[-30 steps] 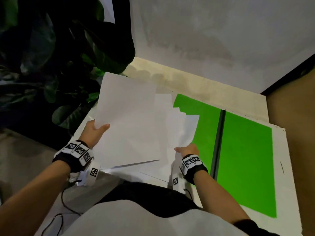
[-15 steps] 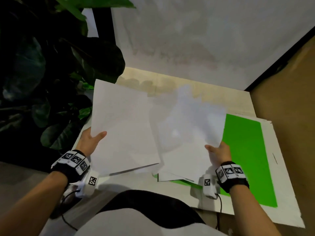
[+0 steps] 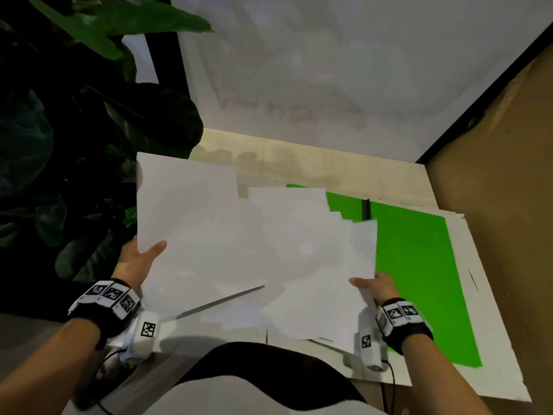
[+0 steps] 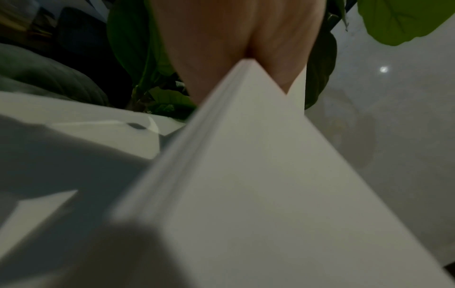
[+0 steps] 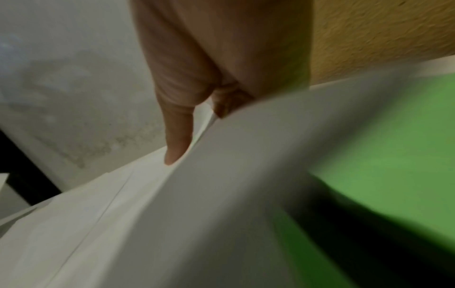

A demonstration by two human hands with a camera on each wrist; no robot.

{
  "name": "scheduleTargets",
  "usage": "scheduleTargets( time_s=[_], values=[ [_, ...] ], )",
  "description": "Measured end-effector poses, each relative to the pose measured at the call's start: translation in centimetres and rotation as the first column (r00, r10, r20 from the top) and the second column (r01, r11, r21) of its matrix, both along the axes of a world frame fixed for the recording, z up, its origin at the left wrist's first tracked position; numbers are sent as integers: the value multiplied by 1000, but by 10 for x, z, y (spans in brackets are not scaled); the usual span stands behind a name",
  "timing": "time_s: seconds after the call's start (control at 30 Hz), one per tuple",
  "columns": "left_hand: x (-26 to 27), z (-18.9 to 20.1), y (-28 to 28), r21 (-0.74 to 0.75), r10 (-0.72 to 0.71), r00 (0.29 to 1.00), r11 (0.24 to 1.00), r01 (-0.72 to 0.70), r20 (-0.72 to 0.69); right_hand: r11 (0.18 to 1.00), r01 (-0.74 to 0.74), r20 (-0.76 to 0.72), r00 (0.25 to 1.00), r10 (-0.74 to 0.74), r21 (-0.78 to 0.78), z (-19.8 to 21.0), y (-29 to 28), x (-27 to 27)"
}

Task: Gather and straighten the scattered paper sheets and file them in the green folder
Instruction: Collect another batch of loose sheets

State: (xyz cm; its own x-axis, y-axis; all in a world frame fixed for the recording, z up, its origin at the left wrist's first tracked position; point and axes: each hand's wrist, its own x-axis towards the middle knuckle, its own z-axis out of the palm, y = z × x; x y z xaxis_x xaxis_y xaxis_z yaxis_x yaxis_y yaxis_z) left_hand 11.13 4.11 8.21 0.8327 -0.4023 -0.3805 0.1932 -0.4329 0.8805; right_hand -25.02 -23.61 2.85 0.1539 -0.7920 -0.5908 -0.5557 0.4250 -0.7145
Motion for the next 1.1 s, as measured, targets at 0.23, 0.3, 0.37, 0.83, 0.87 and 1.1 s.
scheduleTargets(
  time_s=[0.23, 0.3, 0.37, 0.83, 0.87, 1.1],
  values=[
    [-17, -1, -8, 14, -41, 999, 999, 40, 31, 991, -70, -244, 965, 97, 115, -22, 28, 38],
    [-21, -2, -7, 19, -34, 999, 999, 33, 37, 991, -76, -192, 977, 95, 106, -23, 30, 42],
    [-23, -1, -5, 18, -20, 999, 1000, 19, 38, 994, -89, -114, 989, 96, 65, -25, 27, 42],
    [-15, 3, 9, 45, 39, 998, 998, -41, 59, 995, -94, 134, 986, 97, -34, 7, -17, -13],
    [-12, 4, 11, 38, 57, 997, 997, -60, 59, 996, -79, 159, 984, 83, -30, 7, -22, -19],
    [5, 5, 19, -13, 145, 988, 989, -144, 58, 1000, 7, 330, 944, 2, -26, 35, -35, -47]
  ],
)
